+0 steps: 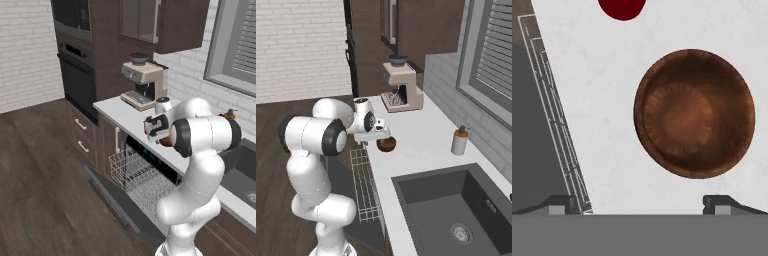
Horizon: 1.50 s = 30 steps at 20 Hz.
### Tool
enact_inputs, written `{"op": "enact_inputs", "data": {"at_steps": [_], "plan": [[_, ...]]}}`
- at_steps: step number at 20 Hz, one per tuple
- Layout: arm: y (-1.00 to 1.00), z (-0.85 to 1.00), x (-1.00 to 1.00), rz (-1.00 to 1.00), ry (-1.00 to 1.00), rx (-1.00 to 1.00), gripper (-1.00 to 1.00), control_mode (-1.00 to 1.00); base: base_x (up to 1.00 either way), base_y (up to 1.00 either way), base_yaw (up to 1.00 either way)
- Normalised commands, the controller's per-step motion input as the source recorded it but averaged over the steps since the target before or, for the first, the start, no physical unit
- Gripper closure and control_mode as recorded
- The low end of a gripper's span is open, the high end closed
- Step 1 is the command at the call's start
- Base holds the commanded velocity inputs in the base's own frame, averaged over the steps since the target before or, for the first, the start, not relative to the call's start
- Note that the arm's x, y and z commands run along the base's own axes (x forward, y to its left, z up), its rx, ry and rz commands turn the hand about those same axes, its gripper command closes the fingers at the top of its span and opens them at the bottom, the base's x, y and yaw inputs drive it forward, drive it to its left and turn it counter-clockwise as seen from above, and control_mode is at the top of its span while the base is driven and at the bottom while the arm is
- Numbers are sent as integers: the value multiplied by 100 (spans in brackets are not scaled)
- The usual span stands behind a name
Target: Pick up the cup and bowl from the counter, place them in the dishwasher, and close the dishwasher door.
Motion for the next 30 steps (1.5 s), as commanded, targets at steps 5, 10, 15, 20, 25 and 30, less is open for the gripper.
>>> {"op": "enact_inputs", "data": {"at_steps": [5, 10, 15, 20, 25, 30], "plan": [[0, -30, 48, 0, 0, 0, -100, -100, 0, 0, 0], [0, -26, 46, 0, 0, 0, -100, -100, 0, 0, 0], [-1, -22, 30, 1, 0, 0, -100, -100, 0, 0, 0], [-1, -13, 2, 1, 0, 0, 100, -100, 0, 0, 0], [-2, 0, -25, 0, 0, 0, 100, -100, 0, 0, 0], [0, 0, -52, 0, 0, 1, 100, -100, 0, 0, 0]]}}
